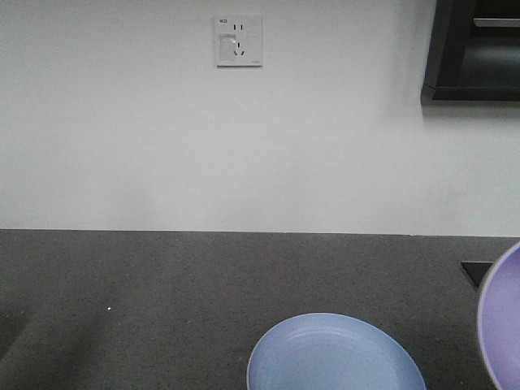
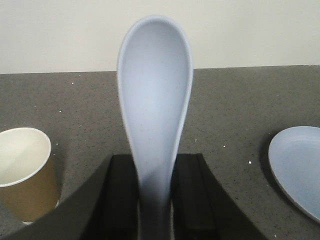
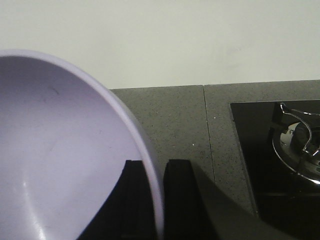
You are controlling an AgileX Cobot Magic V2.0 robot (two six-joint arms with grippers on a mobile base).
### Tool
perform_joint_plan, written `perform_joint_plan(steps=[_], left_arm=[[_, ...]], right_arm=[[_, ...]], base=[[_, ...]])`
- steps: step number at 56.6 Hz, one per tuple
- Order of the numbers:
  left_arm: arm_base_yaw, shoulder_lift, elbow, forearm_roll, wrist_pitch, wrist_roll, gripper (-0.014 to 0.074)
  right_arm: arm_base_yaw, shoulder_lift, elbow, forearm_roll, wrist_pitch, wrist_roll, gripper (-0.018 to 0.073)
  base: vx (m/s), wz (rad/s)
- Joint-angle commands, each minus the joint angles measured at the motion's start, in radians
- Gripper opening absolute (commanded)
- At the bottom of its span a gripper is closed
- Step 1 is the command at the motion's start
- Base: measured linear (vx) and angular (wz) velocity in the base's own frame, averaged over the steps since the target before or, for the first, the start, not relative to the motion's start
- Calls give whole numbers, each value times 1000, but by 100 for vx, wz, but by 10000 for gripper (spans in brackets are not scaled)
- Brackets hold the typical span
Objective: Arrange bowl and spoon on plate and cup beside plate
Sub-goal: 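Drive the base to the counter with the pale blue plate, then lower the lavender bowl onto the plate and open right gripper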
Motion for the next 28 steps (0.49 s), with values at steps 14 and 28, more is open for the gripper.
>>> perform_joint_plan(steps=[14,28], left_arm=[[-8,0,-24,-10,-76,-9,-6],[-8,0,-24,-10,-83,-9,-6]], right_arm=[[-4,8,-30,14,-93,-11,-9],[-4,56,-36,72,-107,-16,-9]], base=[[0,0],[0,0]])
